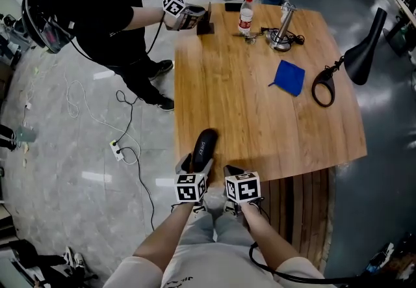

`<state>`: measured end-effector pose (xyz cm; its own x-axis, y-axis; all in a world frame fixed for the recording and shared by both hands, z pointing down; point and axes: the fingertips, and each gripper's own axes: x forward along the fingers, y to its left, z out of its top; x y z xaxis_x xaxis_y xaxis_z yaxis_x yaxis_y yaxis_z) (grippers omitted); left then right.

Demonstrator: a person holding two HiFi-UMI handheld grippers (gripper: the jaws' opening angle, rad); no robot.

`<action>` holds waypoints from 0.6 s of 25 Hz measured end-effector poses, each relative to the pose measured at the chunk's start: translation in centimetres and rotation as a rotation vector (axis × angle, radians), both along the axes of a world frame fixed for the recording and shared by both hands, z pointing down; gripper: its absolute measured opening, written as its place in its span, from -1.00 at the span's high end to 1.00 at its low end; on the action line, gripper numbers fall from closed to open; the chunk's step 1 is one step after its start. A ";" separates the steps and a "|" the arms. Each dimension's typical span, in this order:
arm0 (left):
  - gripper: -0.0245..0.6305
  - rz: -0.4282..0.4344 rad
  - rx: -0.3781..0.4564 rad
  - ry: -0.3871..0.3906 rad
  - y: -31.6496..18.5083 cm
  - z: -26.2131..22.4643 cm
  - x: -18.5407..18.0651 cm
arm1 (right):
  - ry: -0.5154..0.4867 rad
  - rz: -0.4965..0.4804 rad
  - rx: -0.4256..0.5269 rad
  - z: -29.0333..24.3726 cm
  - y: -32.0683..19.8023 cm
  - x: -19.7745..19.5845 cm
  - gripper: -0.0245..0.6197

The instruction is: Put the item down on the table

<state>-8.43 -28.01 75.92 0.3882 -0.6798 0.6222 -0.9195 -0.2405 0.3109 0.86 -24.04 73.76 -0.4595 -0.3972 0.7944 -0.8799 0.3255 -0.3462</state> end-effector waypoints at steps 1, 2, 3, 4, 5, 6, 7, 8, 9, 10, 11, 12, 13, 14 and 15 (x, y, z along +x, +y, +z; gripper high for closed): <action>-0.11 -0.004 0.000 0.000 0.4 -0.4 -0.2 | -0.002 0.000 0.004 -0.3 0.1 0.0 0.91; -0.11 -0.007 -0.001 -0.007 0.9 -0.9 -0.4 | -0.002 0.000 0.007 -0.7 0.2 0.0 0.91; -0.11 -0.012 -0.002 -0.019 1.5 -1.4 -0.7 | -0.002 -0.002 0.010 -1.1 0.4 0.0 0.91; -0.11 -0.018 -0.005 -0.030 2.3 -2.0 -1.0 | 0.001 -0.005 0.012 -1.5 0.8 0.0 0.91; -0.09 -0.025 -0.008 -0.041 3.1 -2.7 -1.4 | 0.004 -0.007 0.015 -2.0 1.1 0.0 0.91; -0.01 -0.034 -0.013 -0.054 3.9 -3.5 -1.9 | 0.006 -0.007 0.018 -2.5 1.5 0.0 0.91; 0.13 -0.044 -0.017 -0.069 4.7 -4.2 -2.3 | 0.007 -0.006 0.024 -3.0 1.8 0.0 0.91; 0.26 -0.055 -0.022 -0.081 5.4 -4.9 -2.6 | 0.006 -0.006 0.032 -3.5 2.1 0.1 0.91; 0.31 -0.066 -0.028 -0.089 5.9 -5.5 -3.0 | 0.003 -0.009 0.041 -3.9 2.4 0.0 0.91; 0.37 -0.077 -0.039 -0.096 6.6 -5.9 -3.2 | 0.002 -0.015 0.051 -4.4 2.8 0.0 0.91; 0.47 -0.085 -0.052 -0.100 7.3 -6.3 -3.3 | 0.003 -0.022 0.060 -4.8 3.4 0.0 0.91; 0.56 -0.089 -0.064 -0.101 8.1 -6.6 -3.2 | 0.006 -0.028 0.067 -5.1 4.1 0.0 0.91; 0.65 -0.092 -0.072 -0.100 9.0 -7.0 -3.1 | 0.008 -0.030 0.073 -5.5 4.9 0.1 0.91; 0.80 -0.093 -0.077 -0.097 9.7 -7.4 -3.0 | 0.009 -0.027 0.078 -5.8 5.5 0.2 0.91; 0.87 -0.095 -0.079 -0.090 10.3 -7.8 -2.9 | 0.007 -0.021 0.080 -6.1 6.0 0.3 0.91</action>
<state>-11.29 -17.73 68.13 0.2652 -0.6583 0.7045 -0.9618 -0.1296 0.2410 1.12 -18.04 67.66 -0.4628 -0.4504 0.7635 -0.8750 0.3702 -0.3120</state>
